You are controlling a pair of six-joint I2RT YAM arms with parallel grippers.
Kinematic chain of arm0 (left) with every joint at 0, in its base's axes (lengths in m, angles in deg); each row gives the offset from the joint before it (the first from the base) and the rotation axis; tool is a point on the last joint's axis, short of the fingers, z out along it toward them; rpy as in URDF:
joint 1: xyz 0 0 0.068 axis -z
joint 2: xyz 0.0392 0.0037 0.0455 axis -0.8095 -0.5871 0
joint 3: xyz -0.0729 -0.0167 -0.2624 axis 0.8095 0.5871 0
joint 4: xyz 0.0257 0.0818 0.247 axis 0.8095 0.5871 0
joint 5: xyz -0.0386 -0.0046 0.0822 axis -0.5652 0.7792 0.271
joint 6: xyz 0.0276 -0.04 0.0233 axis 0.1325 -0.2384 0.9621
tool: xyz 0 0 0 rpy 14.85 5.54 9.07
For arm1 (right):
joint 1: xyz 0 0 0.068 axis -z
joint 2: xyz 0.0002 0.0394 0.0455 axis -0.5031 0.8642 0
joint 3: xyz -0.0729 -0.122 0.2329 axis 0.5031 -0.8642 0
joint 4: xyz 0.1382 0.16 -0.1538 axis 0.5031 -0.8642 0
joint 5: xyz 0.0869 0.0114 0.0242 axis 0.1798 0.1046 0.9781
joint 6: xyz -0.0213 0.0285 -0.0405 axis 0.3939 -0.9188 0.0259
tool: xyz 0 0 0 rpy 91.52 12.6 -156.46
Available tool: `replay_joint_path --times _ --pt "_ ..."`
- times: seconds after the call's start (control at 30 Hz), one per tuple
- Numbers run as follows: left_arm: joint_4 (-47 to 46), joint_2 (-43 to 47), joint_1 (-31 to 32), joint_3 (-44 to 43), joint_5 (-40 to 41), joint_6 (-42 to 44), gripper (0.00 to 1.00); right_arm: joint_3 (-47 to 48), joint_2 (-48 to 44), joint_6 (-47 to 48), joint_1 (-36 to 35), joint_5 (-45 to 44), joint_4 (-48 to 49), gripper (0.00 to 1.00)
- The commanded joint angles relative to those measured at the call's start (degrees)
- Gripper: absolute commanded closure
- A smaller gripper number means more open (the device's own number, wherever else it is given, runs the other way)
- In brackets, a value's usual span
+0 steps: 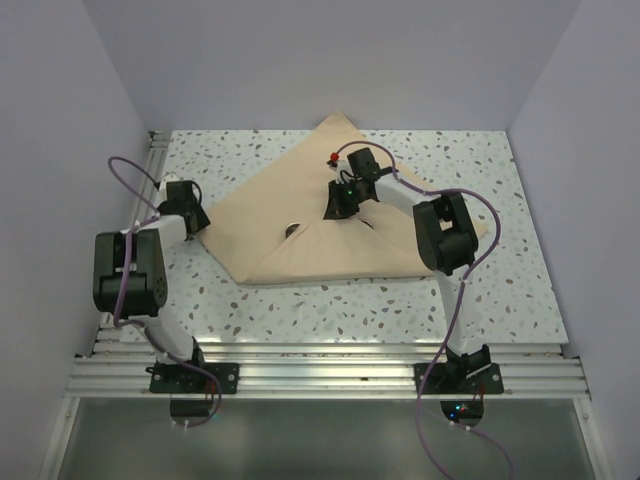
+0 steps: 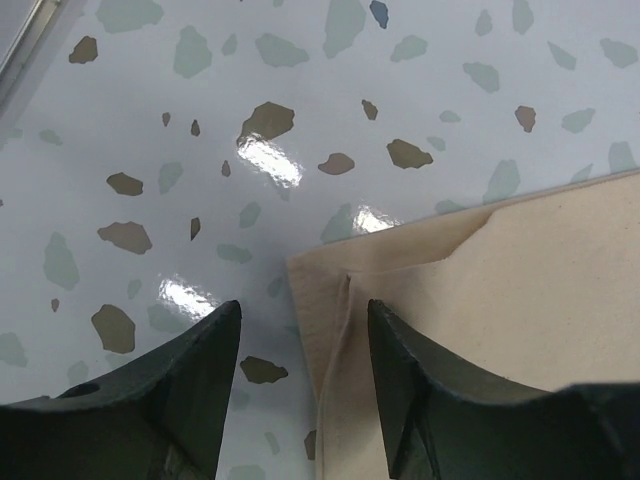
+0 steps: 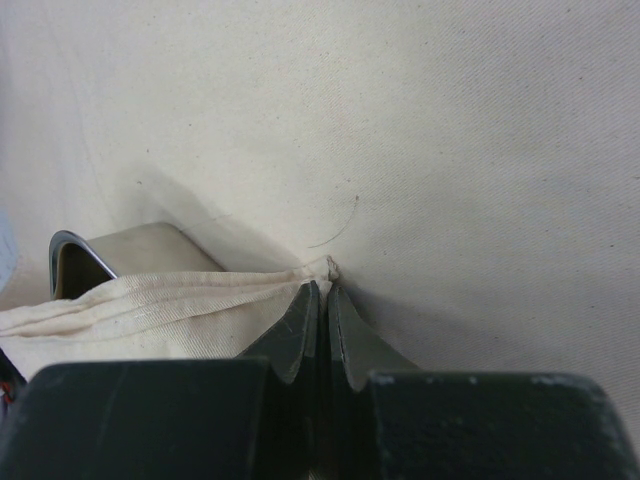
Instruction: Prepare the surgical pack
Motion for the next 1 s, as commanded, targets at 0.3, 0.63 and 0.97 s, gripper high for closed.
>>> replay_joint_path --times 0.3,0.63,0.97 --pt "-8.5 11.8 -2.8 7.8 0.1 -2.5 0.19 -2.0 0.6 2.1 -0.3 -2.3 -4.7 1.0" --pt "-9.6 3.2 -5.0 4.8 -12.7 -2.4 0.39 -2.0 0.6 2.2 -0.2 -2.2 -4.8 1.0" --pt "-8.9 -2.0 -5.0 2.3 -15.6 -2.7 0.44 -2.0 0.6 2.2 -0.3 -2.3 -4.8 1.0"
